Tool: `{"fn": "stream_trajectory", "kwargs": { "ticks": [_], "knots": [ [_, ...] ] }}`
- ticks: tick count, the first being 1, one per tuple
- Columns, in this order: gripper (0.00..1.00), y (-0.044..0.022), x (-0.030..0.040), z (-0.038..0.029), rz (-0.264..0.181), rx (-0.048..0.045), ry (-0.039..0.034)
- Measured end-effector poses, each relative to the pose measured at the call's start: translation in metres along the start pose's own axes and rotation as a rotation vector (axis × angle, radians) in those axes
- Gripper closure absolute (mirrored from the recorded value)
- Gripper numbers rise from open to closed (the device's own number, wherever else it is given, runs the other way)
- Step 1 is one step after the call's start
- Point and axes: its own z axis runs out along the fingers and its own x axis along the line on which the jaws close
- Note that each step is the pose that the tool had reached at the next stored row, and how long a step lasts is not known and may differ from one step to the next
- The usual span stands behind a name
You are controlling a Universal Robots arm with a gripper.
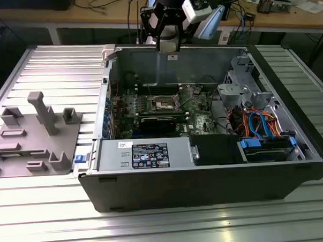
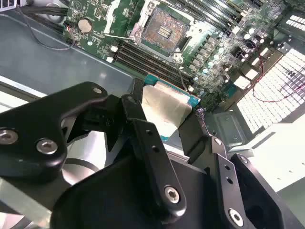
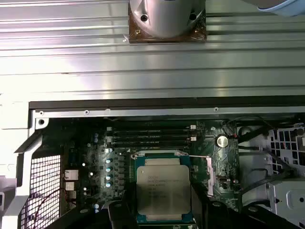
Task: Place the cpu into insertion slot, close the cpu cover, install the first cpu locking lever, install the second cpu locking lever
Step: 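Place the cpu into insertion slot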
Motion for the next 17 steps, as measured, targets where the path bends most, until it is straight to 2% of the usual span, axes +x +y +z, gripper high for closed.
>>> {"fn": "stream_trajectory", "kwargs": {
  "ticks": [10, 17],
  "knots": [
    [0.46, 0.0000, 0.0000, 0.0000, 0.000, -0.0103, 0.0003],
    [0.46, -0.0019, 0.0009, -0.0002, -0.001, -0.0103, 0.0005]
  ]
}}
